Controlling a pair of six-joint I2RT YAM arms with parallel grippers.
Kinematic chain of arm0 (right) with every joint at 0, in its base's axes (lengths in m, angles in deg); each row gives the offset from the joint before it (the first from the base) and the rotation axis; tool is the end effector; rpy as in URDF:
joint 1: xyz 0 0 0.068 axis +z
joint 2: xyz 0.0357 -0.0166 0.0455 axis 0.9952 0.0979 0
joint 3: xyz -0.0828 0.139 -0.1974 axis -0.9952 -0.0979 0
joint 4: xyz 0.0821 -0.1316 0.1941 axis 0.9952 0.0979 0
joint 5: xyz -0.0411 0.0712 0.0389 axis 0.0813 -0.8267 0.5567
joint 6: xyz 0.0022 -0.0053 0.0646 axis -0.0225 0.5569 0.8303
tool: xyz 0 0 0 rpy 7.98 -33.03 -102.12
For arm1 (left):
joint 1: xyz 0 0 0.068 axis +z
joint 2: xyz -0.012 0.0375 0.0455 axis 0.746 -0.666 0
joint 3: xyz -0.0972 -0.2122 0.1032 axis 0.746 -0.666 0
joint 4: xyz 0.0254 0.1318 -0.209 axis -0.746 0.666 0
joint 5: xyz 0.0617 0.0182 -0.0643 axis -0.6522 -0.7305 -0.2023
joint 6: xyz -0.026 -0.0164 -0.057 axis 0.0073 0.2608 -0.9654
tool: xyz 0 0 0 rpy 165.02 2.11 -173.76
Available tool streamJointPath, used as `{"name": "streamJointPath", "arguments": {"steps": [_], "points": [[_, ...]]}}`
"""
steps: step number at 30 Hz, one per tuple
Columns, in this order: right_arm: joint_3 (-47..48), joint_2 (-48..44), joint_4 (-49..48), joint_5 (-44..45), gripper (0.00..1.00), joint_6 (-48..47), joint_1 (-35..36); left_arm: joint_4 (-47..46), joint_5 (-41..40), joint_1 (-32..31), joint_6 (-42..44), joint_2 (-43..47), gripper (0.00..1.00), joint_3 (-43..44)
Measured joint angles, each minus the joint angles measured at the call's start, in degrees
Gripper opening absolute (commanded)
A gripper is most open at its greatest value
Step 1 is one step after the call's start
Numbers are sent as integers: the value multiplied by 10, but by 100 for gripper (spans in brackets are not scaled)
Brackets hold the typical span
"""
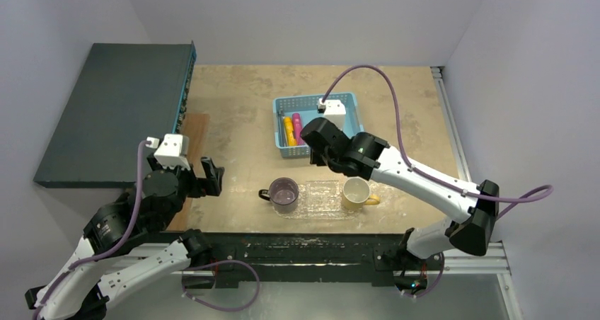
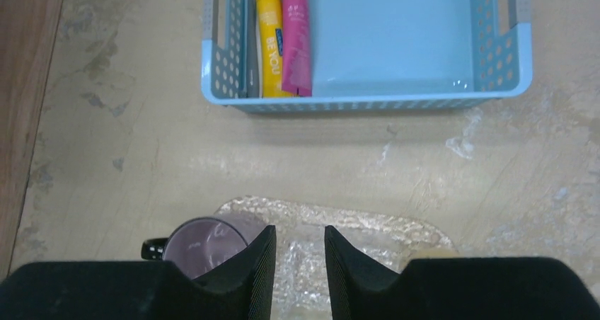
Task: Prepare toiletry sets of a toothbrush and toothpaste on the tray
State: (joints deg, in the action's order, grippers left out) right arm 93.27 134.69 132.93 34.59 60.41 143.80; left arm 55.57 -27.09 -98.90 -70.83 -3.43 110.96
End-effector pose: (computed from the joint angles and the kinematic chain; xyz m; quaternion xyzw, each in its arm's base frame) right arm 0.1708 0.2353 0.3200 -0.0141 0.9079 0.0957 0.4078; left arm 0.0683 -0.0355 0.3519 -0.0055 0.8233 -0.1103 0.5567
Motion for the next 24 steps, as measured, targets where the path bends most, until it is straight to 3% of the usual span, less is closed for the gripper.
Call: {"name": "streamJointPath", "arguments": {"steps": [8, 14, 24], "points": [[57, 66, -89, -40, 35, -103, -85, 1, -9, 0, -2, -7, 99, 0], [80, 141, -143, -111, 44, -145, -142, 1, -12, 0, -3, -10, 99, 0], [158, 265, -162, -180, 48, -178, -181, 0, -12, 13, -3, -22, 99, 1]]}}
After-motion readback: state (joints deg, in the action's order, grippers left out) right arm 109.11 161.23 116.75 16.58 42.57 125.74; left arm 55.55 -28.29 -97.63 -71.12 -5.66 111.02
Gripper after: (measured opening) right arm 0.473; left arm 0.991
